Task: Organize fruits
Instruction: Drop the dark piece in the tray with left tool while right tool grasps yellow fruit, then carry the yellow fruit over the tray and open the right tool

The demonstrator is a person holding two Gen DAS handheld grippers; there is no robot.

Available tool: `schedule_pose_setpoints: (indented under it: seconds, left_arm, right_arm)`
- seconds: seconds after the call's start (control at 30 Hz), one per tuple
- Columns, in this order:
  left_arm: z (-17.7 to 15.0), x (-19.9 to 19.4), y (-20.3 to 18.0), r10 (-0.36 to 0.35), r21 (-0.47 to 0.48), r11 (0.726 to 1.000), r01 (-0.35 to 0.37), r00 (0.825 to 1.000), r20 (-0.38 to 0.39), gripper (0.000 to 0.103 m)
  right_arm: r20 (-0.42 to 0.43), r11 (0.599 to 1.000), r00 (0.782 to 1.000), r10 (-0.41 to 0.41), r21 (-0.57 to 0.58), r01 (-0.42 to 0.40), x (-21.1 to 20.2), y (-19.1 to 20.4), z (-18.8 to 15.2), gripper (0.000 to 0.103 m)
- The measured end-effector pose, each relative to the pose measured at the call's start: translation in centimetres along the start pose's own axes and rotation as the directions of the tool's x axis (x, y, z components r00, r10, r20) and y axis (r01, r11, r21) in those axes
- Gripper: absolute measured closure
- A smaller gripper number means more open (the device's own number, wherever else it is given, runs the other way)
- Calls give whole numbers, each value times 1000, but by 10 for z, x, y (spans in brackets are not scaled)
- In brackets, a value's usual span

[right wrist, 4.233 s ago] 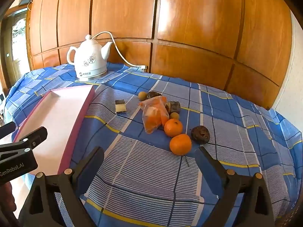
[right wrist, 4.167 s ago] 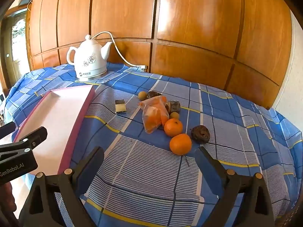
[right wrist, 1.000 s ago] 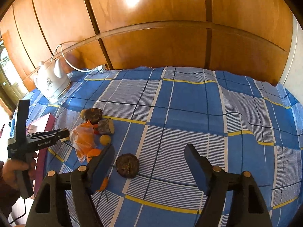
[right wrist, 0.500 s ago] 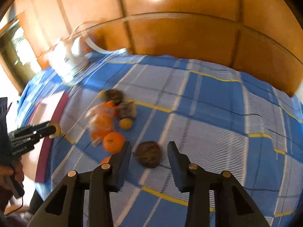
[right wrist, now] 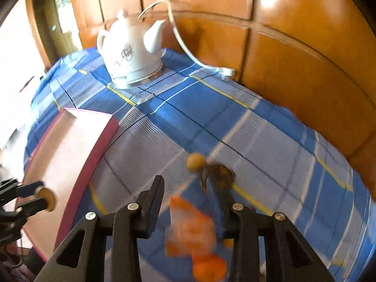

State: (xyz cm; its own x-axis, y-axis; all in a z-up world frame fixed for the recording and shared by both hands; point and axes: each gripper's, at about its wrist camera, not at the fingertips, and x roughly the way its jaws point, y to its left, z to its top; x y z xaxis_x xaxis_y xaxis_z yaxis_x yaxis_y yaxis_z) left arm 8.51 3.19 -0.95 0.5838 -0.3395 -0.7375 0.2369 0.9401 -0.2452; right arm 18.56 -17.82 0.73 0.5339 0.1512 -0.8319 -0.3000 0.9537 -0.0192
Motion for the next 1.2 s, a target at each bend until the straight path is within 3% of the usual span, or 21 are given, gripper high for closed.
schedule_pose_setpoints:
  seconds: [0.3, 0.37, 0.47, 0.57, 0.7, 0.97, 1.2]
  left_arm:
    - [28, 4, 53, 75, -52, 996, -74, 997, 21, 71]
    - [37, 10, 64, 101, -56, 993, -100, 995, 20, 71]
    - [47, 21, 81, 168, -64, 984, -167, 986, 14, 70]
    - [50, 30, 90, 254, -62, 966, -252, 967, 22, 70]
    - [45, 27, 92, 283, -74, 957, -280, 959, 31, 62]
    - [24, -3, 73, 246, -115, 965, -236, 965, 85, 53]
    - [6, -15, 51, 202, -115, 975, -192, 976, 86, 52]
  right_arm:
    - [-147, 976, 982, -116, -200, 85, 66, 11, 26, 65]
    - [-184, 969, 974, -133, -231, 88, 77, 13, 24, 70]
    - [-170, 958, 970, -171, -259, 123, 78, 14, 24, 80]
    - [-167, 962, 972, -164, -246, 120, 75, 10, 23, 81]
    - [-152, 958, 973, -172, -256, 129, 70, 12, 21, 82]
    - [-84, 954, 990, -110, -287, 82, 45, 38, 14, 82]
    - [-76, 953, 997, -16, -303, -8, 16, 69, -18, 82]
